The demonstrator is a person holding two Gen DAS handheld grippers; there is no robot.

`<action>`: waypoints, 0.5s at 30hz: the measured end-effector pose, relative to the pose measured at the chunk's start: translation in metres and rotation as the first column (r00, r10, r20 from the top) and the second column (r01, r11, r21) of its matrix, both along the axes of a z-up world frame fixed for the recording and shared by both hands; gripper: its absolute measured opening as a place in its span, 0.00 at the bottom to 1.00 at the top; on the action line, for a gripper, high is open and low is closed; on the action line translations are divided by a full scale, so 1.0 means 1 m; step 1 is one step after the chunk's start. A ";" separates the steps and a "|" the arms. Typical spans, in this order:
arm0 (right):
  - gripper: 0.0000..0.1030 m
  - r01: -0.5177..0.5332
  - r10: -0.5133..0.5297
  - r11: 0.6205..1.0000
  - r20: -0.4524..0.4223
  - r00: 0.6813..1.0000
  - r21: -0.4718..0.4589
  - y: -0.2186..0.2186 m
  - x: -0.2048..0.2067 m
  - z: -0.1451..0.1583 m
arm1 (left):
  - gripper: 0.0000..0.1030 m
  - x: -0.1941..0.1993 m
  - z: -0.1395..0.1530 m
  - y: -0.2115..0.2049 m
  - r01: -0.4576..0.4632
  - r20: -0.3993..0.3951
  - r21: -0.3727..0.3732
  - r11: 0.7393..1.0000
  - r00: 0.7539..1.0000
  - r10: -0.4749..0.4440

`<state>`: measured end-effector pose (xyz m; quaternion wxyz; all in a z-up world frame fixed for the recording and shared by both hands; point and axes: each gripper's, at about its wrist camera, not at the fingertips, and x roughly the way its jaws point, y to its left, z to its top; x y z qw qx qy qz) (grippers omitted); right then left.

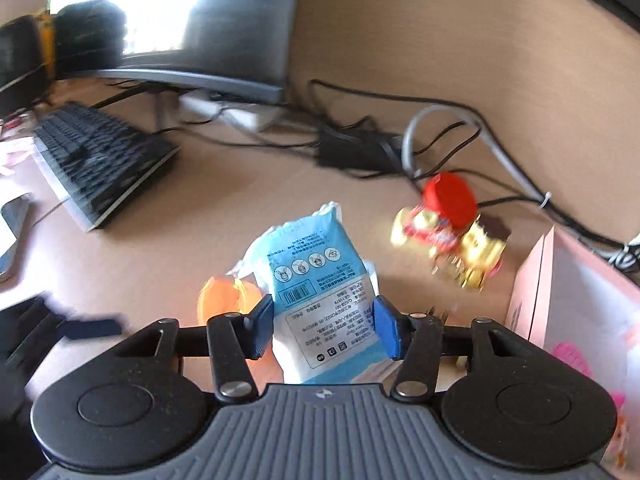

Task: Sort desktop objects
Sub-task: 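Grasp the blue wet-wipe pack with the right gripper and lift it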

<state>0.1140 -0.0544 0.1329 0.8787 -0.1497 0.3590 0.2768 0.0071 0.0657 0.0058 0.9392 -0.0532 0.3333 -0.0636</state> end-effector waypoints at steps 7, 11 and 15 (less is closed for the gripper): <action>0.05 0.019 -0.023 0.991 0.024 0.999 0.132 -0.058 -0.049 0.030 | 1.00 0.000 0.000 0.000 -0.001 -0.001 0.007 1.000 1.000 0.001; 0.07 0.056 -0.065 0.990 0.066 0.996 0.128 -0.082 -0.064 0.027 | 1.00 0.000 -0.001 -0.001 0.000 -0.003 0.014 1.000 1.000 0.000; 0.68 0.027 -0.039 0.993 0.096 0.995 0.118 -0.078 -0.062 0.018 | 1.00 0.000 0.000 0.000 -0.006 -0.003 0.006 1.000 1.000 0.006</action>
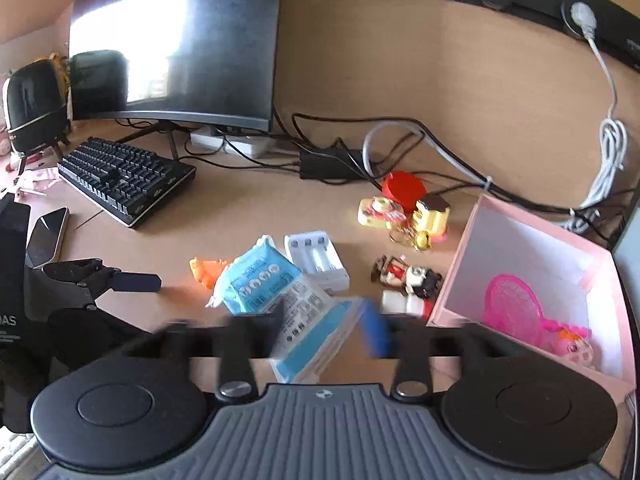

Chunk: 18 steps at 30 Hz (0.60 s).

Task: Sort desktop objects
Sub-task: 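Grasp the blue wet-wipe pack with the right gripper and lift it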

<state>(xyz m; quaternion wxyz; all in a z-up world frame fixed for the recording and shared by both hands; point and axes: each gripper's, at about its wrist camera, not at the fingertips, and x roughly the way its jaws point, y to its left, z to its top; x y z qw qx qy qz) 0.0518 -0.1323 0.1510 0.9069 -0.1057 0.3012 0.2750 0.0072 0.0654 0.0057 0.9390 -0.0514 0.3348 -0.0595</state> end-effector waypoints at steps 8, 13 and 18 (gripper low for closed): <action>0.85 -0.114 0.114 0.993 0.005 0.994 -0.017 0.045 0.035 -0.032 | 1.00 -0.011 0.000 0.017 0.014 -0.029 0.104 0.994 1.000 -0.011; 0.72 -0.124 0.126 0.992 -0.079 0.989 0.022 0.050 0.041 -0.050 | 1.00 -0.012 -0.001 0.022 0.005 -0.034 0.119 0.993 0.999 -0.001; 0.52 -0.106 0.106 0.994 -0.084 0.991 0.005 0.017 -0.001 -0.049 | 1.00 -0.008 -0.002 0.017 0.030 -0.041 0.147 0.989 0.999 -0.024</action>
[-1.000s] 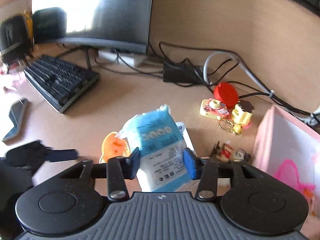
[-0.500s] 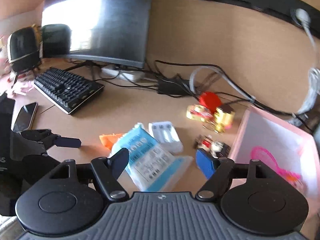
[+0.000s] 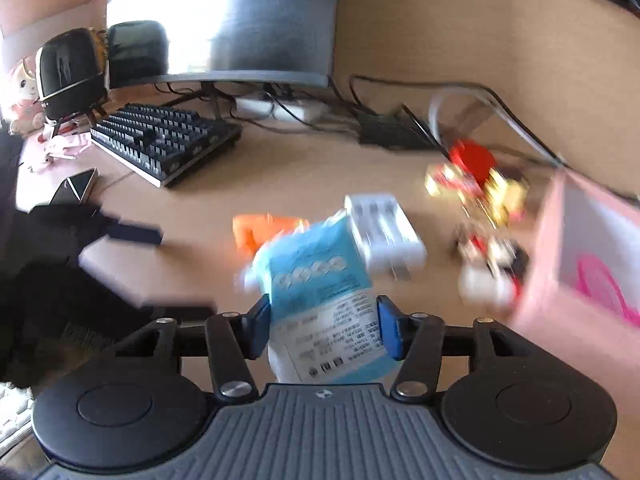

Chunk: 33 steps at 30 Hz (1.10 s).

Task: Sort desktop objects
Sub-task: 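Grasp the blue wet-wipe pack with the right gripper and lift it, then grasp the orange cup toy with the left gripper while the right gripper holds the wipes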

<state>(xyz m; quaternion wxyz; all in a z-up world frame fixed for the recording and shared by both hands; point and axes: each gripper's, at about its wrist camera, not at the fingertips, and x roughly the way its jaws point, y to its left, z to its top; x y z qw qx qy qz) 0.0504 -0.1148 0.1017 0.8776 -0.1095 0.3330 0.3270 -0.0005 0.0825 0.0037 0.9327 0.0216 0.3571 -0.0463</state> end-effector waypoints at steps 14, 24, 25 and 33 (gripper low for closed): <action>0.70 0.408 -0.421 0.903 0.093 0.902 0.137 -0.116 -0.049 -0.017 | 1.00 0.047 0.003 -0.028 0.032 0.012 -0.090 0.995 0.999 -0.031; 0.85 0.359 -0.379 0.912 0.075 0.922 0.201 -0.123 -0.048 -0.013 | 0.61 0.057 0.005 -0.038 0.020 0.040 -0.014 1.000 0.999 -0.020; 0.85 0.343 -0.364 0.921 0.089 0.927 0.186 -0.119 -0.049 -0.013 | 0.61 0.055 0.006 -0.039 0.029 0.041 -0.004 1.000 0.999 -0.028; 0.85 0.219 -0.211 0.976 0.201 0.957 -0.015 -0.094 -0.036 -0.002 | 0.61 0.020 0.013 -0.049 0.138 0.047 0.011 0.990 0.989 -0.138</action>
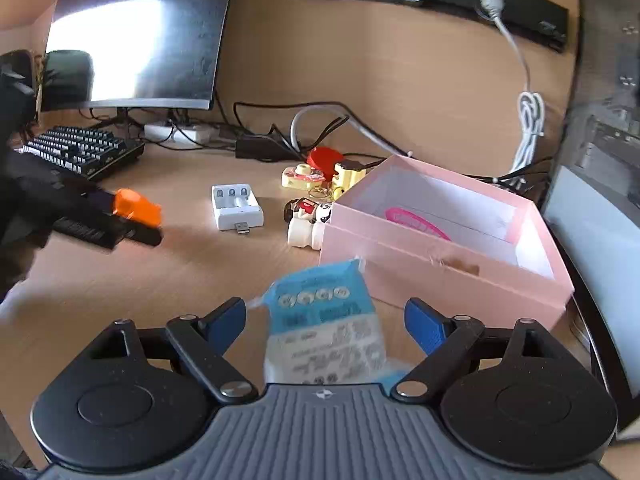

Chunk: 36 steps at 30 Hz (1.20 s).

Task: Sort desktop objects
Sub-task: 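Grasp the orange cup toy with the left gripper while the right gripper holds the wipes, then drop the orange toy and the wipe pack into the pink box with both grippers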

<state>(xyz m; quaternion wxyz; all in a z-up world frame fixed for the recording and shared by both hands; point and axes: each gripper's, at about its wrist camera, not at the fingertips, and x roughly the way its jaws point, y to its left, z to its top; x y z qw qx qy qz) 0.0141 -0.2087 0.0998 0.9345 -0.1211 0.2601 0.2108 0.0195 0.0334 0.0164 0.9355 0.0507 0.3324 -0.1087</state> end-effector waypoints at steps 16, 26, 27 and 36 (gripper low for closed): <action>0.51 -0.053 0.053 0.999 -0.138 0.989 -0.001 -0.001 -0.031 0.027 | 0.60 -0.045 0.031 -0.041 0.171 0.044 -0.021 0.985 0.985 -0.170; 0.51 0.050 -0.050 0.994 -0.002 0.999 0.100 -0.059 -0.062 0.088 | 0.60 0.011 0.116 -0.096 0.237 0.239 -0.082 0.968 0.948 -0.211; 0.51 0.057 -0.057 0.993 -0.003 0.998 0.105 -0.062 -0.062 0.088 | 0.60 0.023 0.123 -0.106 0.240 0.253 -0.093 0.966 0.944 -0.211; 0.51 0.128 -0.126 0.984 -0.028 0.992 0.120 -0.083 -0.044 0.086 | 0.92 0.075 0.119 -0.117 0.201 0.189 -0.200 0.959 0.968 -0.163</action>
